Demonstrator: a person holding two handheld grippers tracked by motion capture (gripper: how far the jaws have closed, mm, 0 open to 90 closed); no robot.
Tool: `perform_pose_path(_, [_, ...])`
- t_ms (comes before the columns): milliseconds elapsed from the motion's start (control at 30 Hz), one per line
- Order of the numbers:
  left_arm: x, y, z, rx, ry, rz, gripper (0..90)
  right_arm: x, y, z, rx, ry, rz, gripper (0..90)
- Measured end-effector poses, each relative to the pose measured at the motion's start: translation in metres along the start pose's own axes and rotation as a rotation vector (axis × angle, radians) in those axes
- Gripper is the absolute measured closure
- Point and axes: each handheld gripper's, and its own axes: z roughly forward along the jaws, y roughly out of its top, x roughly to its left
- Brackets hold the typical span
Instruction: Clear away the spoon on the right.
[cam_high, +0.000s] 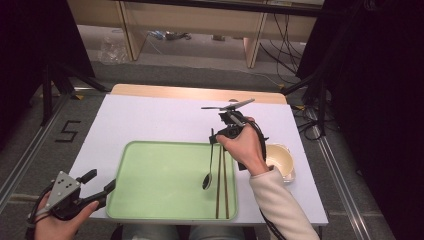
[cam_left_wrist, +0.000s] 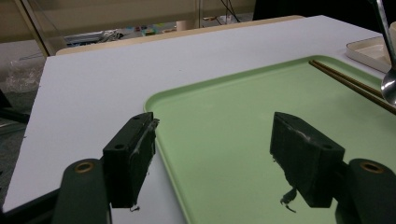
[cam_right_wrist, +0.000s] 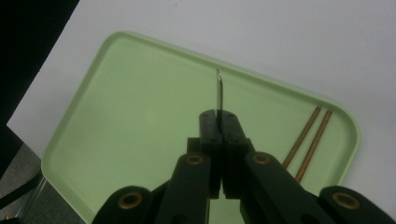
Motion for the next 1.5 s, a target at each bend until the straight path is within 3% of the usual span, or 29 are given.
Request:
perform_pose_path(100, [0.0,0.0,0.0,0.001,-0.001,0.0,30.7,0.001,0.0,0.001,0.018,-0.007,0.026,90.0])
perform_pose_path(633, [0.0,0.0,0.0,0.0,-0.003,-0.001,30.7,-0.004,-0.003,0.018,0.096,-0.01,0.017,90.0])
perform_pose_path(667, [0.0,0.0,0.0,0.0,-0.002,-0.001,30.7,-0.003,-0.004,0.02,0.13,-0.017,0.057,90.0])
perform_pose_path(833, [0.0,0.0,0.0,0.002,-0.002,0.0,30.7,-0.006,-0.005,0.027,0.153,-0.017,0.067,90.0])
perform_pose_path(867, [0.0,0.0,0.0,-0.001,-0.004,-0.002,30.7,-0.006,-0.006,0.029,0.176,-0.013,0.091,90.0])
perform_pose_path(900, [0.0,0.0,0.0,0.0,-0.003,-0.002,30.7,-0.008,-0.007,0.034,0.162,-0.013,0.063,90.0])
perform_pose_path(933, [0.0,0.0,0.0,0.001,-0.004,-0.001,30.7,-0.004,-0.007,0.034,0.199,-0.009,0.135,90.0])
perform_pose_path(967, [0.0,0.0,0.0,0.004,-0.001,-0.001,30.7,-0.004,-0.007,0.036,0.207,-0.01,0.141,90.0])
perform_pose_path(1200, [0.0,0.0,0.0,0.004,-0.002,0.0,30.7,-0.012,-0.009,0.048,0.185,-0.011,0.105,90.0])
perform_pose_path(1233, [0.0,0.0,0.0,0.0,-0.005,-0.001,30.7,-0.009,-0.009,0.047,0.217,-0.012,0.163,90.0])
perform_pose_path(1300, [0.0,0.0,-0.001,0.005,-0.003,0.001,30.7,-0.013,-0.01,0.051,0.178,-0.015,0.123,90.0])
perform_pose_path(1500, [0.0,0.0,-0.001,0.005,-0.003,0.0,30.7,-0.017,-0.014,0.063,0.165,-0.043,0.153,88.9])
